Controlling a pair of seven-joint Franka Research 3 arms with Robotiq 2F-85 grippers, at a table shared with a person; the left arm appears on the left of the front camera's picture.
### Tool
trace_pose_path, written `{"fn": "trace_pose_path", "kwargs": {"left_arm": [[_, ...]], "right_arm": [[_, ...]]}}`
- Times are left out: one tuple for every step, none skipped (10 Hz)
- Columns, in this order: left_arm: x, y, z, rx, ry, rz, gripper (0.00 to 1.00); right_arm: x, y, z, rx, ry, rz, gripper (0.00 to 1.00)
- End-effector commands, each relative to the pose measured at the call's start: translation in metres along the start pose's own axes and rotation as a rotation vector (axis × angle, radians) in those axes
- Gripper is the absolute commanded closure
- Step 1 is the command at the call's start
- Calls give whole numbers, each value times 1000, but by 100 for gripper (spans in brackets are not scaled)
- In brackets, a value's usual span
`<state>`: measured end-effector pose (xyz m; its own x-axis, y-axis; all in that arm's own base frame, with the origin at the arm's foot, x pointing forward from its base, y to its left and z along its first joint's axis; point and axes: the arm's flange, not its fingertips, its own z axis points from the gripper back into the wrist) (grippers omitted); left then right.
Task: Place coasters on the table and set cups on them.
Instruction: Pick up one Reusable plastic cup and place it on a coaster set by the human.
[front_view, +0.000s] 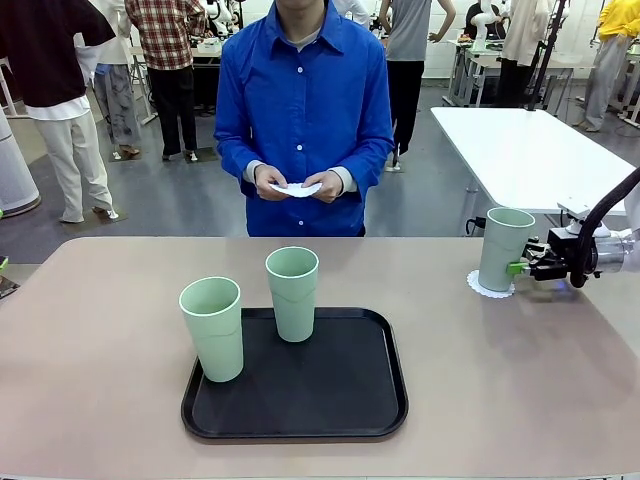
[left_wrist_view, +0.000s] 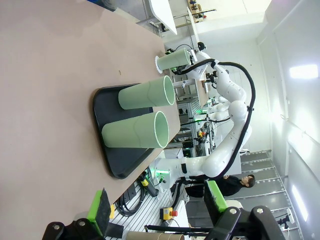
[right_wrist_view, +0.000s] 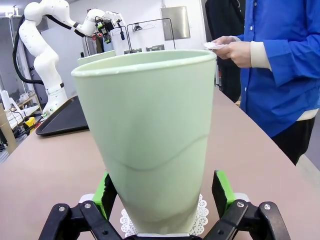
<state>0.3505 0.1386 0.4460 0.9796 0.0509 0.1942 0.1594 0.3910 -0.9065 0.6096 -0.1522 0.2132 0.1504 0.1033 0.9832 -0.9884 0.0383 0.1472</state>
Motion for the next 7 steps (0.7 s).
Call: {"fn": "trace_pose_path", "kwargs": {"left_arm": [[-1,-1,1,-10,-3,-7,0],[-1,-1,1,-10,-3,-7,0],[-1,-1,1,-10,-3,-7,0],[-1,-1,1,-10,-3,-7,0],[-1,-1,1,-10,-3,-7,0],[-1,-1,1,-10,-3,-7,0],[-1,-1,1,-10,-3,-7,0]], "right_arm": [[1,-7,3,28,8,-24,0],[1,-6,4,45,19,-27,0],[2,-4,6,55,23,-30,0],[3,-2,7,64,27,-33,0],[4,-1,9,71,32,-34,0],[5,-1,12,90,36,-38,0],[6,1,14,97,43,-37,0]]}}
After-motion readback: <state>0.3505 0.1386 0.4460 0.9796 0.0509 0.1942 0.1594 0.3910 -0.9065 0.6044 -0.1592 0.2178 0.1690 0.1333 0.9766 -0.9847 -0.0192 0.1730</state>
